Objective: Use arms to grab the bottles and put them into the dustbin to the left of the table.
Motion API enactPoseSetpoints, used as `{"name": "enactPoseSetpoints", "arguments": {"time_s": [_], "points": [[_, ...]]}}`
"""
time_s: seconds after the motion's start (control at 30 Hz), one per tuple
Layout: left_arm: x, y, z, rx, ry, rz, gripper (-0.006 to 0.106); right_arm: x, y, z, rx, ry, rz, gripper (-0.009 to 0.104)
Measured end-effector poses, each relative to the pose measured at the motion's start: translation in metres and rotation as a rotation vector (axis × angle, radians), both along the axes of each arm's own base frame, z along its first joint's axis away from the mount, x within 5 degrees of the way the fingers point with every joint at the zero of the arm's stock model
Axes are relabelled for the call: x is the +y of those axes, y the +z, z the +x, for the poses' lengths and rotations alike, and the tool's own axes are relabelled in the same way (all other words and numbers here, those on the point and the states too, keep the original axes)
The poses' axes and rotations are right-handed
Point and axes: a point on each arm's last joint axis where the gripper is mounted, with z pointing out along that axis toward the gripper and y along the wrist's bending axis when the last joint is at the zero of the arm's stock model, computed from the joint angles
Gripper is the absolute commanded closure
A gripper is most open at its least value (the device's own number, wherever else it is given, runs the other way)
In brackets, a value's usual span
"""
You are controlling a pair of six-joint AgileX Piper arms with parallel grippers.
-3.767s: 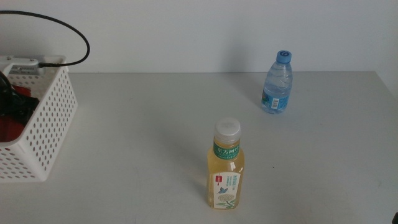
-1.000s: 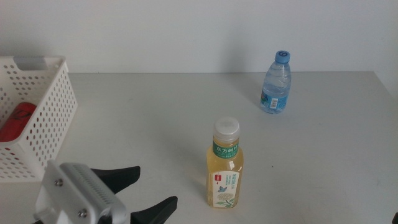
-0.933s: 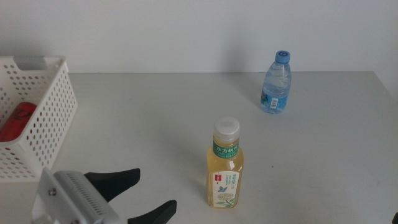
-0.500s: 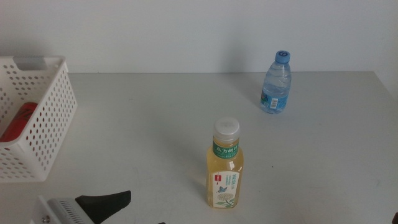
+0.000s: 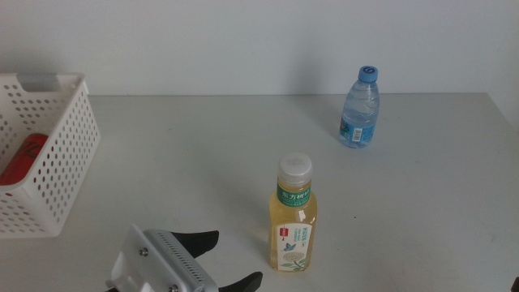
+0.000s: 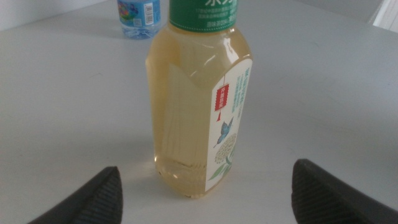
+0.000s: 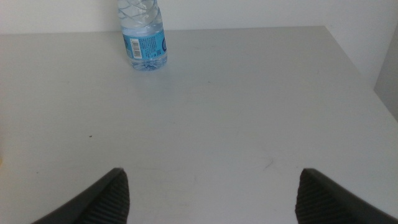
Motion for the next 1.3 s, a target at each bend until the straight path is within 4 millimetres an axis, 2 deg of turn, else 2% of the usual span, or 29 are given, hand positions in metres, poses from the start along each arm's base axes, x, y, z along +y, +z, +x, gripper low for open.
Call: {"name": "enactPoseSetpoints", "arguments": {"time_s": [0.2, 0.37, 0.57, 0.7, 0.83, 1.0, 1.3], "points": [[-0.009, -0.012, 0.007, 0.002, -0.013, -0.020, 0.008, 0.000, 0.000, 0.000, 0.000, 0.000, 0.000, 0.001], [-0.018, -0.011, 0.013, -0.009, -0.036, -0.024, 0.008, 0.000, 0.000, 0.000, 0.000, 0.000, 0.000, 0.001], [-0.009, -0.010, 0.023, 0.000, -0.070, -0.024, 0.008, 0.000, 0.000, 0.000, 0.000, 0.000, 0.000, 0.001], [0.003, -0.009, 0.034, 0.022, -0.096, -0.022, 0.008, 0.000, 0.000, 0.000, 0.000, 0.000, 0.000, 0.001], [0.005, -0.005, 0.051, 0.027, -0.156, -0.012, 0.008, 0.000, 0.000, 0.000, 0.000, 0.000, 0.000, 0.001], [-0.005, -0.011, 0.072, 0.046, -0.212, -0.003, 0.008, 0.000, 0.000, 0.000, 0.000, 0.000, 0.000, 0.001], [-0.022, -0.027, 0.097, 0.073, -0.289, -0.067, 0.008, 0.000, 0.000, 0.000, 0.000, 0.000, 0.000, 0.001]]}}
